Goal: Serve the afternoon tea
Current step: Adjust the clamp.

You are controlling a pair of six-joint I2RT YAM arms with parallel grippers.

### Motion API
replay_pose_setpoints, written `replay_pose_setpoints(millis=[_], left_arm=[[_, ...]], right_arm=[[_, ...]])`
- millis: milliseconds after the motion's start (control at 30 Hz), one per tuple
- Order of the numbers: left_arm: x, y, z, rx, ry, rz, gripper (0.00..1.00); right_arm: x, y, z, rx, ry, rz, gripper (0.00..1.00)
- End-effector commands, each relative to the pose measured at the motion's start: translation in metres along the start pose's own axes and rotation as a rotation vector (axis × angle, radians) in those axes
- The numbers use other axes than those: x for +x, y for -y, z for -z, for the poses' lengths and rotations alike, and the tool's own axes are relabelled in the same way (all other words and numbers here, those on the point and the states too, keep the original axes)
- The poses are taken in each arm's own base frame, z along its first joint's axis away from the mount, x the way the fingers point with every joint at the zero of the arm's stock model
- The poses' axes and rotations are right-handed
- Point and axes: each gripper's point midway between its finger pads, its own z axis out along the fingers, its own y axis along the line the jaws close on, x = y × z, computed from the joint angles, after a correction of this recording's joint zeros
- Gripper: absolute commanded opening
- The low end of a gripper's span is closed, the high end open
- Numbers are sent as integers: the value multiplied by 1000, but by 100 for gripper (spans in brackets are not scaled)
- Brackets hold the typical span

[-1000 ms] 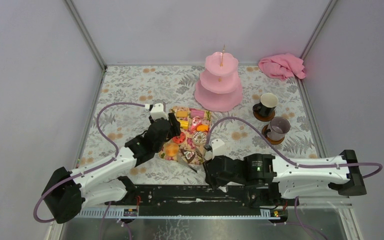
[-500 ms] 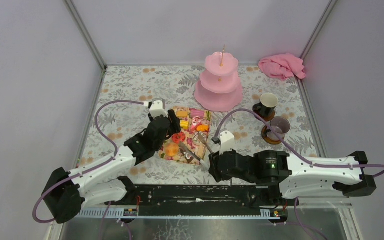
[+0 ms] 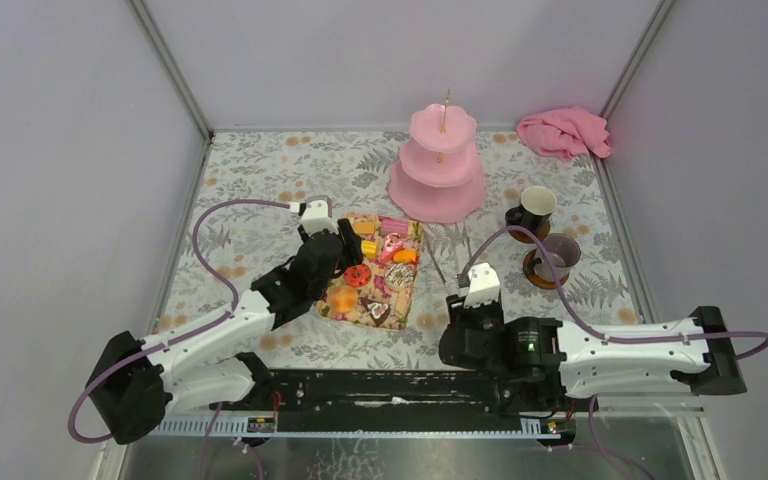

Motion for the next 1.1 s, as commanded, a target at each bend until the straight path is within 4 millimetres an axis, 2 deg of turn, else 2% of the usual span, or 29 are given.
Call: replay_pose_setpoints(millis=[0,100,267,467,667,733,867,1067], left_arm=[[-14,6,-3,15,62,30,63],[-10,6,-4,17,55,32,63],[-9,6,-3,23,56,40,63],[-10,5,-3,20,62,33,63],[-10,3,-2,18,64,32,63],[-9,3,-2,20,64,36,63],[-8,5,-3,26,58,40,63],[-11,7,-1,31,60,43,63]], right_arm=[[-6,26,-18,173,117,-138,0],[25,29,-39,207,14,-140,0],[64,17,-68,174,-97,-165,0],[98,3,-85,170,-201,-132,1],[124,-2,-88,186,-304,-111,31],[128,-2,-87,190,-322,-112,37],[126,-1,-86,201,-336,-116,49],[113,-6,-86,195,-347,-112,67]])
